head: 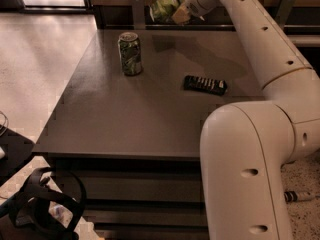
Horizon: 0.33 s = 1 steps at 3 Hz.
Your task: Pick green jalapeno chip bag
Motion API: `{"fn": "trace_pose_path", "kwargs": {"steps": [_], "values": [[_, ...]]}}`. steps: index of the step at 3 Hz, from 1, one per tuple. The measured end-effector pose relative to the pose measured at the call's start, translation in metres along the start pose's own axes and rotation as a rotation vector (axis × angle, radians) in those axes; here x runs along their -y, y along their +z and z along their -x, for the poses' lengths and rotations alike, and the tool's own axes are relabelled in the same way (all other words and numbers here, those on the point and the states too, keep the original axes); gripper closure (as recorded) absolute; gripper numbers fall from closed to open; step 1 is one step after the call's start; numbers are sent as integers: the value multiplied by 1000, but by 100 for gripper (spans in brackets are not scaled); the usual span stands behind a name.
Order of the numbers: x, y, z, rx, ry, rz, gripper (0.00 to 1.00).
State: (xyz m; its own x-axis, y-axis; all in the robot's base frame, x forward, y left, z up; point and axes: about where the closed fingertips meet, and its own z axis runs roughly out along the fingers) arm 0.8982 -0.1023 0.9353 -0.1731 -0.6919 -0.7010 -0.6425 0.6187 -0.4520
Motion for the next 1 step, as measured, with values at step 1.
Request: {"fn": "trace_pose_path", "kwargs": {"steps": [1], "values": [[13,-23,17,23,-22,-45,100]]}}
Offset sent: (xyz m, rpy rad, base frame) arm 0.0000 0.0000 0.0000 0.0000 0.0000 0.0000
